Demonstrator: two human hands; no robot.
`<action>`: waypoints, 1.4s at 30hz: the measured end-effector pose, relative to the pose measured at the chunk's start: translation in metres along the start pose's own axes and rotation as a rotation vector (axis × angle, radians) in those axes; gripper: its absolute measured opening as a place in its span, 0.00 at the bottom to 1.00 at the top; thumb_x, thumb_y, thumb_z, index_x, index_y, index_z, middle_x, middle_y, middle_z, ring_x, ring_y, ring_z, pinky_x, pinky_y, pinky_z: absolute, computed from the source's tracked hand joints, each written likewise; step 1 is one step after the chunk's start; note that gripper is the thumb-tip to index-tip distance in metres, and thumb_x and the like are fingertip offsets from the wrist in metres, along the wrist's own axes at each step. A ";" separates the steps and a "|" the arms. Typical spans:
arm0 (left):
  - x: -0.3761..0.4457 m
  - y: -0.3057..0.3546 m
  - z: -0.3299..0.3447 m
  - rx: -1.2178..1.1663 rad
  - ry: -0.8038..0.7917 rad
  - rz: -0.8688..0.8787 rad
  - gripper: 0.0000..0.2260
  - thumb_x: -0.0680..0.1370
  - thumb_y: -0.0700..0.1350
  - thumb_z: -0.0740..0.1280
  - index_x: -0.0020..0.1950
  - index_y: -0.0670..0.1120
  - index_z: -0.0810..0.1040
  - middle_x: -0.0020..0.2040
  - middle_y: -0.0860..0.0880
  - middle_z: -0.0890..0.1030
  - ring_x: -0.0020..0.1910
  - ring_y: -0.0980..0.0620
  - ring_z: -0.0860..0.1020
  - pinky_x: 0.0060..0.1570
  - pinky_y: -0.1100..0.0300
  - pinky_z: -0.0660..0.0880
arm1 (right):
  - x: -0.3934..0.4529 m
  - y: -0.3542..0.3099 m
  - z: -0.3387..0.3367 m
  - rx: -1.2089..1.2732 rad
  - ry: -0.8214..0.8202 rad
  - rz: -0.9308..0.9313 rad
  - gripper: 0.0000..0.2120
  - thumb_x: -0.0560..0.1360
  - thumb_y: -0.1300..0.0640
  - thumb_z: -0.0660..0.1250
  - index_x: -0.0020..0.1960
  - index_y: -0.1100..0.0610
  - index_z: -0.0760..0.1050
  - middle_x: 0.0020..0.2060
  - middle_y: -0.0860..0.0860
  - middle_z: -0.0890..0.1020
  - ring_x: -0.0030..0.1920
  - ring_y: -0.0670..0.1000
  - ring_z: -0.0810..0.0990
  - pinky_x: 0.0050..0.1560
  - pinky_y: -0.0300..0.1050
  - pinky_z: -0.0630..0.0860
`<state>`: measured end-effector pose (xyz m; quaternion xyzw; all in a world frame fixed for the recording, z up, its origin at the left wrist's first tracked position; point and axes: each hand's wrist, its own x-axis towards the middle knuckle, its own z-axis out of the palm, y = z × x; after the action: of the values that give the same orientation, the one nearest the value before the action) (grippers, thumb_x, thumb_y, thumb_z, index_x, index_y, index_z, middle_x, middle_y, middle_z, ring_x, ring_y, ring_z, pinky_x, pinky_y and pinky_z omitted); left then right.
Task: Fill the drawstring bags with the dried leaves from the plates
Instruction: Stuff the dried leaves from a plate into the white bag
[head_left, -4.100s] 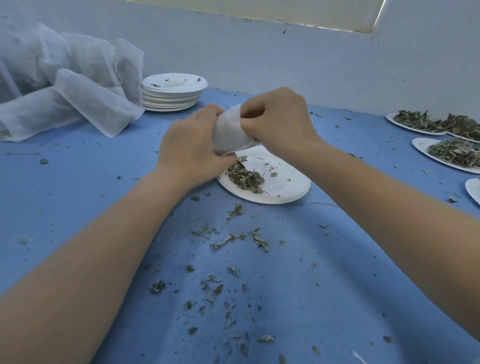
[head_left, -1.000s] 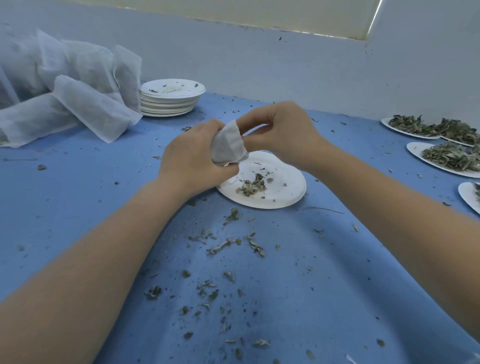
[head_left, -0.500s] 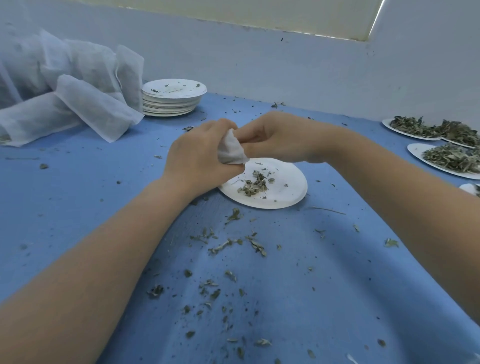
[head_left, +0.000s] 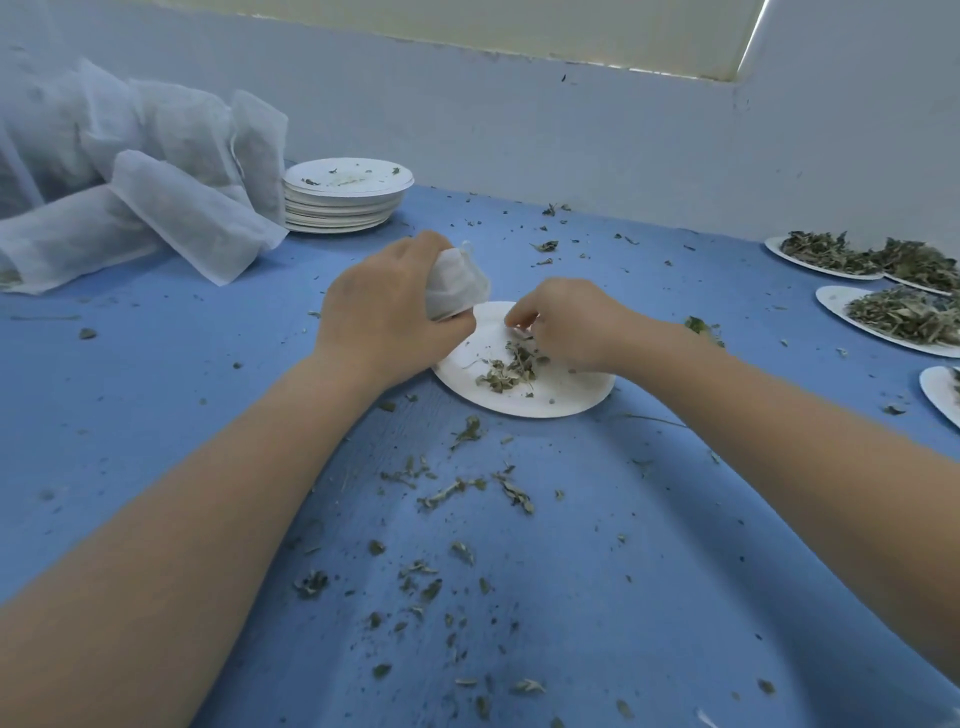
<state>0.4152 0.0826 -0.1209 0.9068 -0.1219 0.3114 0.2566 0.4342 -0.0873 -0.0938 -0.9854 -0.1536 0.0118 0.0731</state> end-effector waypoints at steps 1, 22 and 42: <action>0.000 0.000 0.000 -0.005 0.006 0.003 0.17 0.69 0.51 0.68 0.55 0.47 0.73 0.48 0.47 0.79 0.44 0.43 0.74 0.39 0.54 0.69 | -0.001 -0.001 0.002 -0.030 0.002 -0.020 0.20 0.76 0.68 0.53 0.62 0.56 0.76 0.62 0.54 0.75 0.60 0.55 0.73 0.55 0.43 0.70; -0.001 -0.004 0.000 -0.050 0.008 -0.014 0.16 0.71 0.50 0.68 0.56 0.47 0.74 0.48 0.48 0.79 0.43 0.46 0.74 0.40 0.55 0.70 | -0.020 0.002 -0.003 -0.128 -0.044 0.044 0.22 0.77 0.67 0.53 0.68 0.54 0.70 0.63 0.55 0.70 0.59 0.54 0.72 0.48 0.41 0.66; -0.001 -0.008 0.003 -0.044 0.026 -0.019 0.15 0.70 0.50 0.68 0.54 0.48 0.74 0.42 0.55 0.72 0.39 0.50 0.69 0.38 0.58 0.66 | -0.038 -0.015 0.005 0.192 0.045 -0.150 0.06 0.72 0.56 0.69 0.48 0.50 0.83 0.44 0.42 0.83 0.37 0.37 0.76 0.45 0.25 0.69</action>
<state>0.4188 0.0881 -0.1266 0.8979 -0.1167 0.3182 0.2808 0.3928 -0.0840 -0.0962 -0.9595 -0.2234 -0.0010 0.1713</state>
